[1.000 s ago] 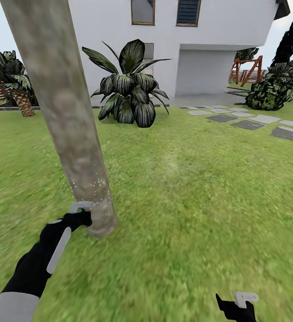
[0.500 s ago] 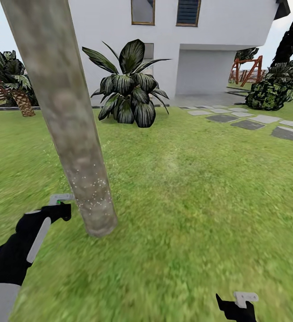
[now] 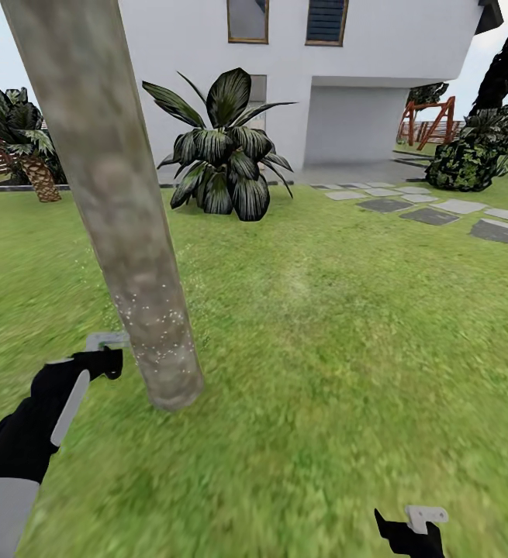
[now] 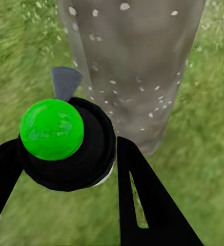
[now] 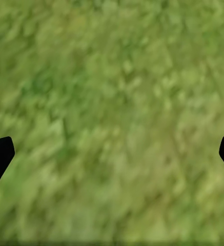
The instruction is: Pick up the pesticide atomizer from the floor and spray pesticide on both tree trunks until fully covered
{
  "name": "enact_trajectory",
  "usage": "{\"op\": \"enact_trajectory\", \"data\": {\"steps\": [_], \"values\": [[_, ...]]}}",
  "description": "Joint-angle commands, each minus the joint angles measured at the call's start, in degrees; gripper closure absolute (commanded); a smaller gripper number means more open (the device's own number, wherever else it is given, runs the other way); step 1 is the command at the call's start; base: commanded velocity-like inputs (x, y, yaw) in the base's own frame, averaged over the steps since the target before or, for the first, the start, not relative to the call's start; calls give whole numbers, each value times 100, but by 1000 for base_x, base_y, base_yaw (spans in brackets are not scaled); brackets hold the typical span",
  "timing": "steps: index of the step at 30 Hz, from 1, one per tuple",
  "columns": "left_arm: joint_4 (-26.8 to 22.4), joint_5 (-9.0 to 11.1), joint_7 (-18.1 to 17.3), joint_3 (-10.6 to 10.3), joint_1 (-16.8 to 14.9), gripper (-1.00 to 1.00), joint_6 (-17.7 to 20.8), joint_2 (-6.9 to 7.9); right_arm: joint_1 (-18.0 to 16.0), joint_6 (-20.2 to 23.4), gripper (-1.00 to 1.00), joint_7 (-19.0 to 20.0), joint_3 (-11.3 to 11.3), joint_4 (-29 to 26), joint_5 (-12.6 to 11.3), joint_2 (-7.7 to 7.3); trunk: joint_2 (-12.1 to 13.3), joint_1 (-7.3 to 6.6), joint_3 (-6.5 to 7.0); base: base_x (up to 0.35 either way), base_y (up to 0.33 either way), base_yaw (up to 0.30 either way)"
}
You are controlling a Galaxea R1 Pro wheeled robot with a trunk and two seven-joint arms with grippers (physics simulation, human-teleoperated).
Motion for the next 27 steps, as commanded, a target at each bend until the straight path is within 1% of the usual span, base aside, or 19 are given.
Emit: {"op": "enact_trajectory", "data": {"steps": [1,3,4,5,6,10,12,14,15,16,18,20,22,23,24,25,26,27], "values": [[-5,9,-2,4,-131,100,2,7,0,0,-100,0,0,0,0,0,0,0,-1,0,0,0],[-9,11,-2,5,-316,100,39,3,0,0,-100,-2,0,0,0,0,0,0,-1,0,0,0],[-11,13,-2,7,-417,100,207,3,0,0,-100,-4,0,0,0,0,0,0,-1,0,0,0],[-39,18,-2,9,-520,100,506,2,0,0,-100,-6,0,0,0,0,0,0,-1,0,0,0],[-63,18,-2,11,-545,100,604,2,0,0,-100,-8,0,0,0,0,0,0,-1,0,0,0],[-30,-2,-3,22,-490,100,624,9,0,-5,-100,-7,0,0,0,0,0,0,-1,0,0,0],[191,7,5,-15,-382,100,505,-10,0,-7,-100,-3,0,0,0,0,0,0,-1,0,0,0],[386,17,6,-32,-223,100,251,-38,0,-6,-100,-2,0,0,0,0,0,0,-1,0,0,0],[532,20,6,-40,-54,100,-40,-52,0,-8,-100,-2,0,0,0,0,0,0,-1,0,0,0],[656,20,7,-43,73,100,-246,-57,0,-7,-100,-1,0,0,0,0,0,0,-1,0,0,0],[863,21,11,-43,210,100,-528,-59,0,-6,-100,0,0,0,0,0,0,0,-1,-13,0,0],[1126,21,28,-46,328,100,-764,-67,0,-6,-100,0,0,0,0,0,0,0,-1,-164,29,0],[1424,12,61,-42,363,100,-830,-113,0,-4,-100,0,0,-2,0,0,0,0,-1,-279,153,0],[1662,16,65,-40,367,100,-939,-141,0,-6,-100,-1,0,-2,0,0,0,0,-1,-279,199,0],[1859,19,67,-42,369,100,-1132,-176,0,-3,-100,-4,0,-4,0,0,0,0,-1,-279,208,0],[2249,20,64,-44,370,100,-1601,-267,0,-7,-100,-7,-1,-6,0,0,0,0,-1,-279,215,0],[2524,21,60,-45,370,100,-1872,-324,0,-8,-100,-8,-2,-6,-2,0,0,0,-1,-279,217,0],[2698,21,57,-44,370,100,-2022,-352,0,-8,-100,-8,-2,-4,-1,0,0,0,-1,-279,218,0]]}}
